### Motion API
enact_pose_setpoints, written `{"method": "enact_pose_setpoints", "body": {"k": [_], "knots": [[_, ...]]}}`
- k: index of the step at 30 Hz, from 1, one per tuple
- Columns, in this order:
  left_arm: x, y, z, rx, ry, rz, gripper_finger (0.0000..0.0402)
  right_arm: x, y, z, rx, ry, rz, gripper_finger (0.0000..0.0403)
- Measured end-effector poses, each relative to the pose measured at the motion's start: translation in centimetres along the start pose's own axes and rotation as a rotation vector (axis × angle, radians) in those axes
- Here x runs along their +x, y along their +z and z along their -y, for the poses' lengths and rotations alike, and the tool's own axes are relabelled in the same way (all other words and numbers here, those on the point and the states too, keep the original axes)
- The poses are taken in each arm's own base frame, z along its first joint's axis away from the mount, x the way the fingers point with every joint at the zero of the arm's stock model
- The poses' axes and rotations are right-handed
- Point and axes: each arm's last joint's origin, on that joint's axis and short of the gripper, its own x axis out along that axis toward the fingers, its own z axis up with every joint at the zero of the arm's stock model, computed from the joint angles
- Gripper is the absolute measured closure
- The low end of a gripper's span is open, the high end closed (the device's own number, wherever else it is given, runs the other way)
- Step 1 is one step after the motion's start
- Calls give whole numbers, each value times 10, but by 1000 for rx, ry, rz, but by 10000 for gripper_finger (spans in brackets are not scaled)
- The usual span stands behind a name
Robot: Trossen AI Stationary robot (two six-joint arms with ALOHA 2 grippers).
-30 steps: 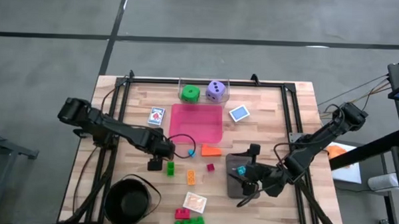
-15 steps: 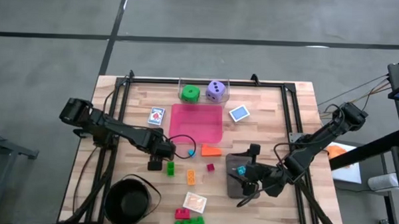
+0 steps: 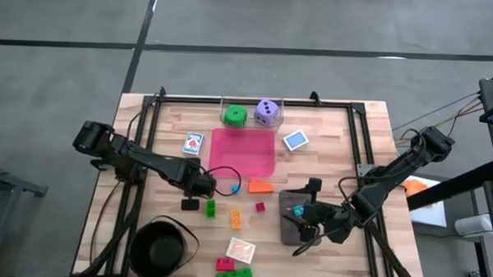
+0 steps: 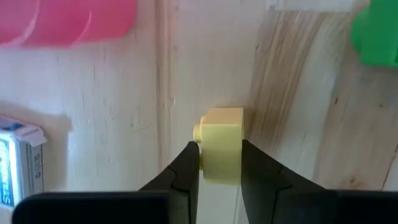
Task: Pick & Place Toys
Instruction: Put the small yellow game piece into the black bin
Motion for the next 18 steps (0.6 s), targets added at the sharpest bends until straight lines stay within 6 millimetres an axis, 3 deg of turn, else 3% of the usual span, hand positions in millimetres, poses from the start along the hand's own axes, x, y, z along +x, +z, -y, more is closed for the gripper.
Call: {"method": "enact_pose_setpoints", "body": {"k": [9,18], "knots": [[-24,-5,-6,-34,4,95,318,3,-2,-3,-8,-3,-10,35],[-75,-2,-14,-89,-79,531,316,15,-4,-5,3,-41,-3,35]]}}
